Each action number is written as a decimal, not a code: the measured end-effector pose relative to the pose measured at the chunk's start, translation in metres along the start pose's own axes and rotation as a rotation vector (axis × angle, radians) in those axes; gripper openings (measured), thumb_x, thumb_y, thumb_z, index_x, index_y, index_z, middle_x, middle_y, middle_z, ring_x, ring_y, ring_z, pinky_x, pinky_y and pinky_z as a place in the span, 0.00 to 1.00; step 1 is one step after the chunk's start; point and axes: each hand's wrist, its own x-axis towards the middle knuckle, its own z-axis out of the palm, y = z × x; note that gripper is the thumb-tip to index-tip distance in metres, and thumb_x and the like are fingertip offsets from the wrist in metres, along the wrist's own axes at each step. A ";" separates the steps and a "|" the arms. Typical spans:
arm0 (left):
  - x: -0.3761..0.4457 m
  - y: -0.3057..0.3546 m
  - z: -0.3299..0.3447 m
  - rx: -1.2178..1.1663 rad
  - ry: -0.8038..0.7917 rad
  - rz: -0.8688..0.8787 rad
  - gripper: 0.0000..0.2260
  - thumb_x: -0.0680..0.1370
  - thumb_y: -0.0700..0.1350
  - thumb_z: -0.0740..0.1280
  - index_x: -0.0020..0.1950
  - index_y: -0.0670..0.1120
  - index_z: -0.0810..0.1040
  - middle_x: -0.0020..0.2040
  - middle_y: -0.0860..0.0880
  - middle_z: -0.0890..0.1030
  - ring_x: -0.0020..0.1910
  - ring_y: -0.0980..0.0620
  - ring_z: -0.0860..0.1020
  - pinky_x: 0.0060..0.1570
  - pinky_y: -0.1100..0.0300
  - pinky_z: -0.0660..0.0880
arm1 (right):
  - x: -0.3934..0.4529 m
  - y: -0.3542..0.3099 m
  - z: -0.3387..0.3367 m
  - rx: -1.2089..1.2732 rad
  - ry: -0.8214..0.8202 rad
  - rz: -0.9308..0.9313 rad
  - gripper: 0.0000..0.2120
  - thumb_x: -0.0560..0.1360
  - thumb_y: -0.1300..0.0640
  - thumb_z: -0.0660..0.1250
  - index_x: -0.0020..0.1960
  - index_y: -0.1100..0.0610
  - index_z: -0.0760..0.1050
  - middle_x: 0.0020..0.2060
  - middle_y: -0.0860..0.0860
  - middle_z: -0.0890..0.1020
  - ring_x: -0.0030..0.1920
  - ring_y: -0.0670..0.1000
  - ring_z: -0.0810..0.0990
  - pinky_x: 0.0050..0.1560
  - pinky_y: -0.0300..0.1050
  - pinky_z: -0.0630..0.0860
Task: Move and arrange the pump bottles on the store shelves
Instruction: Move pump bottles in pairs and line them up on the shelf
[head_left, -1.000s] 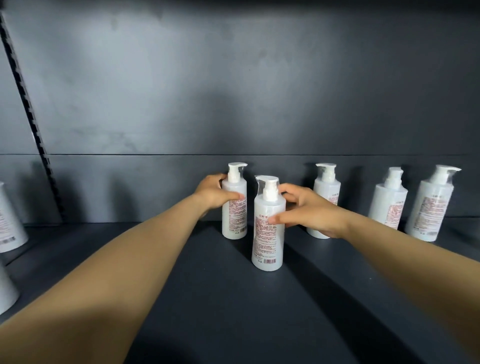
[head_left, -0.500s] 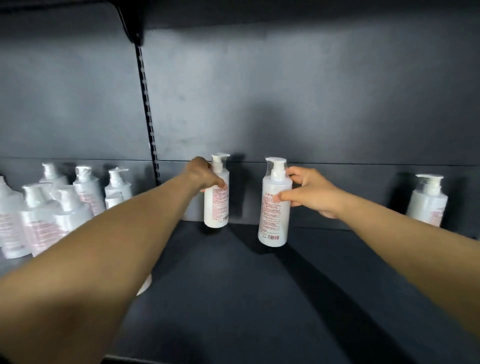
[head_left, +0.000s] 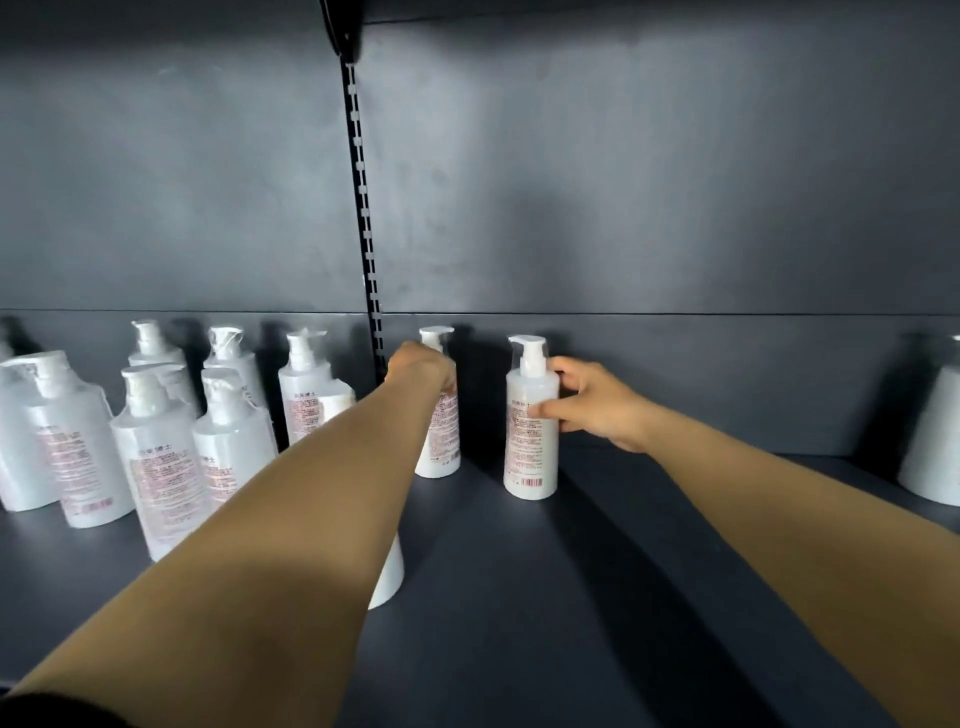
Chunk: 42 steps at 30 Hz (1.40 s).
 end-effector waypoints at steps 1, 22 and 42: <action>0.001 0.000 0.001 0.009 0.001 0.007 0.18 0.76 0.34 0.65 0.66 0.35 0.72 0.65 0.39 0.75 0.64 0.43 0.75 0.58 0.56 0.73 | -0.001 0.000 0.000 -0.005 -0.005 0.008 0.23 0.73 0.65 0.69 0.65 0.52 0.71 0.57 0.50 0.80 0.56 0.50 0.79 0.52 0.47 0.79; -0.067 0.083 -0.036 0.698 -0.176 0.588 0.33 0.73 0.43 0.72 0.75 0.47 0.62 0.73 0.47 0.65 0.71 0.46 0.66 0.66 0.58 0.64 | -0.075 -0.040 -0.093 -0.861 -0.031 0.127 0.37 0.70 0.45 0.72 0.74 0.47 0.59 0.72 0.51 0.65 0.70 0.53 0.66 0.67 0.46 0.65; -0.157 0.222 0.145 0.713 -0.362 0.816 0.37 0.71 0.48 0.73 0.75 0.45 0.59 0.75 0.47 0.63 0.73 0.47 0.64 0.69 0.59 0.62 | -0.208 0.029 -0.309 -1.112 0.152 0.311 0.39 0.67 0.47 0.75 0.73 0.50 0.62 0.66 0.51 0.72 0.64 0.55 0.72 0.56 0.44 0.68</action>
